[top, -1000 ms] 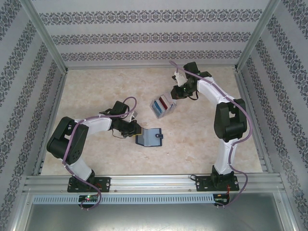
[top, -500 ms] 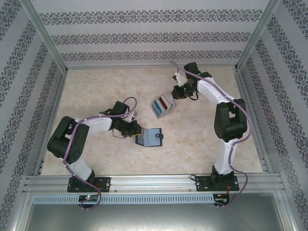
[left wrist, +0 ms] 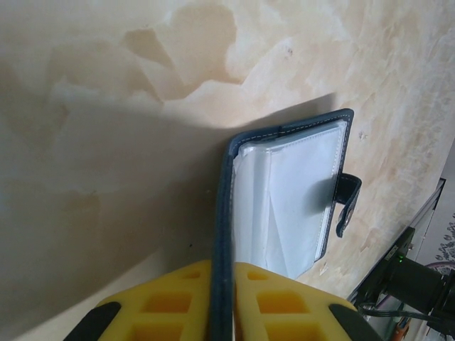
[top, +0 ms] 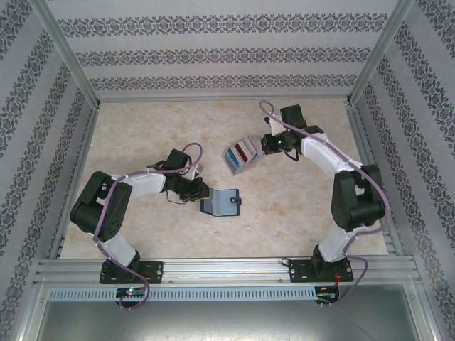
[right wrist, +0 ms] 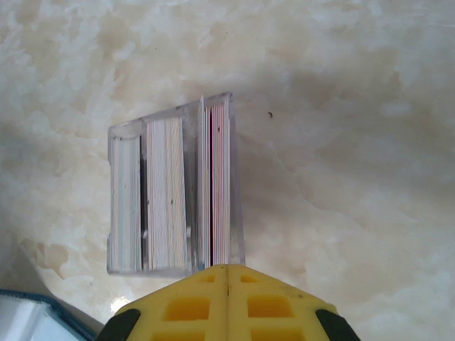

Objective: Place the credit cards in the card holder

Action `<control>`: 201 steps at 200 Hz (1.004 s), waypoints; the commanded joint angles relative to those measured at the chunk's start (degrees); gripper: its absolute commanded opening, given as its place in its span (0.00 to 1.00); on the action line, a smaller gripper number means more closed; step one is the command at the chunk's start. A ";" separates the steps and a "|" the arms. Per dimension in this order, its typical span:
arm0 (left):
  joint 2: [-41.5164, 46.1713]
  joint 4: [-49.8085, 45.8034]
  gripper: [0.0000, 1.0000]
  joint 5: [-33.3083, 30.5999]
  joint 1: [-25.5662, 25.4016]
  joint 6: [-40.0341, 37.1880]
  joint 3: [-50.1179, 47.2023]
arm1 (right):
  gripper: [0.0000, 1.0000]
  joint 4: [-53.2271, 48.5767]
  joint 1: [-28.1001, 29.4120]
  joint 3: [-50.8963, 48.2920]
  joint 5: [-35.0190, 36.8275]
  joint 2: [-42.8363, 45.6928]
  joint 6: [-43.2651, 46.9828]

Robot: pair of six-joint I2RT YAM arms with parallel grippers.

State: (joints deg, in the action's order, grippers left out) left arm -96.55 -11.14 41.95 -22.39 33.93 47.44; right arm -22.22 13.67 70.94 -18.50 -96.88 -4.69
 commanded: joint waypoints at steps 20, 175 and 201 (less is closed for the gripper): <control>0.31 3.87 0.23 0.39 0.91 1.72 -2.13 | 0.00 12.19 0.74 -9.91 4.14 10.08 -5.59; 5.06 0.10 0.43 0.90 1.61 1.37 -4.06 | 0.00 21.62 18.64 -36.39 -21.53 18.94 -25.19; 6.51 -1.97 0.58 0.09 1.93 1.18 -3.54 | 0.00 24.85 18.29 -37.18 -22.79 14.63 -26.54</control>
State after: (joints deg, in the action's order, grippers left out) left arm -92.47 -9.72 42.37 -21.54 36.05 43.38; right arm -3.42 32.03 34.63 -36.14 -79.55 -28.27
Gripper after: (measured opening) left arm 0.574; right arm 0.066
